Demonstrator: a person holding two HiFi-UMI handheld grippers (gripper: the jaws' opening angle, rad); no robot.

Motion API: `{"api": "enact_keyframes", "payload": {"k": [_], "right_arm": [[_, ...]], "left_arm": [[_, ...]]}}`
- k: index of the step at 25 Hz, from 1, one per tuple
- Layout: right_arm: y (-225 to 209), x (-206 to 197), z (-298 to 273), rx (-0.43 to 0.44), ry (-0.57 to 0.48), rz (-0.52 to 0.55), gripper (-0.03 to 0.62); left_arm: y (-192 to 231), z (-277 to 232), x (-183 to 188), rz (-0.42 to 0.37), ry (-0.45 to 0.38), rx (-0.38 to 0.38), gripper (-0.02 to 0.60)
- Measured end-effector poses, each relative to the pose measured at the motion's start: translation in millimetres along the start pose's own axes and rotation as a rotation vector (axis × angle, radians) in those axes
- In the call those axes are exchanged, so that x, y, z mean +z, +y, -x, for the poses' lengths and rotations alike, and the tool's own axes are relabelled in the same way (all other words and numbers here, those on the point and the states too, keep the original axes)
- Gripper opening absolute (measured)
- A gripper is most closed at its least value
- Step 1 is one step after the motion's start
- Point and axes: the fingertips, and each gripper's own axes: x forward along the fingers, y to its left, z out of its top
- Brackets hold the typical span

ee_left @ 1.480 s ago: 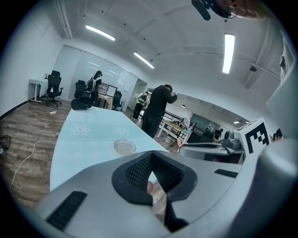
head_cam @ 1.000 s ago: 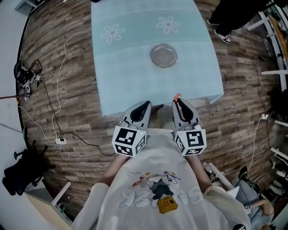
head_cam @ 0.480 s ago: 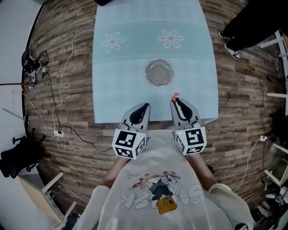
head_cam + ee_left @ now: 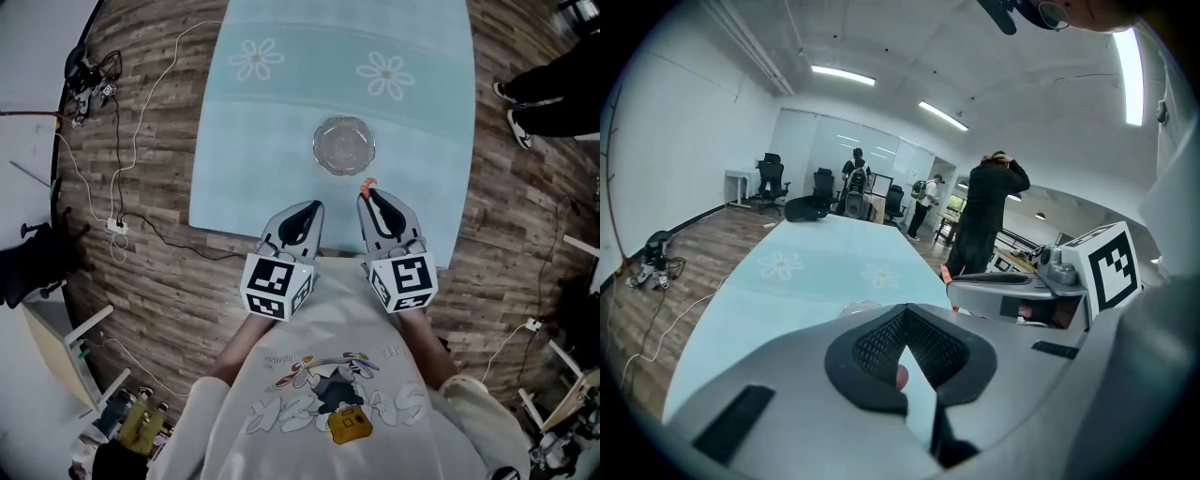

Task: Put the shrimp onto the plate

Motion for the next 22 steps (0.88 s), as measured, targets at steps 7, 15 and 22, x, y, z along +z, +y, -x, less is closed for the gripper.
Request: {"api": "enact_keyframes", "payload": {"k": [7, 15, 22], "right_arm": [[-9.4, -6.5, -17.0, 0.084, 0.05, 0.034, 0.075], [-9.9, -14.3, -39.7, 0.103, 0.074, 0.058, 0.075], [-17.6, -21.4, -59.0, 0.082, 0.113, 0.076, 0.075]], "left_arm": [[3.7, -13.5, -4.1, 0.041, 0.014, 0.07, 0.008], [21.0, -29.4, -9.1, 0.063, 0.03, 0.092, 0.008], [33.7, -46.8, -17.4, 0.084, 0.062, 0.076, 0.008]]}}
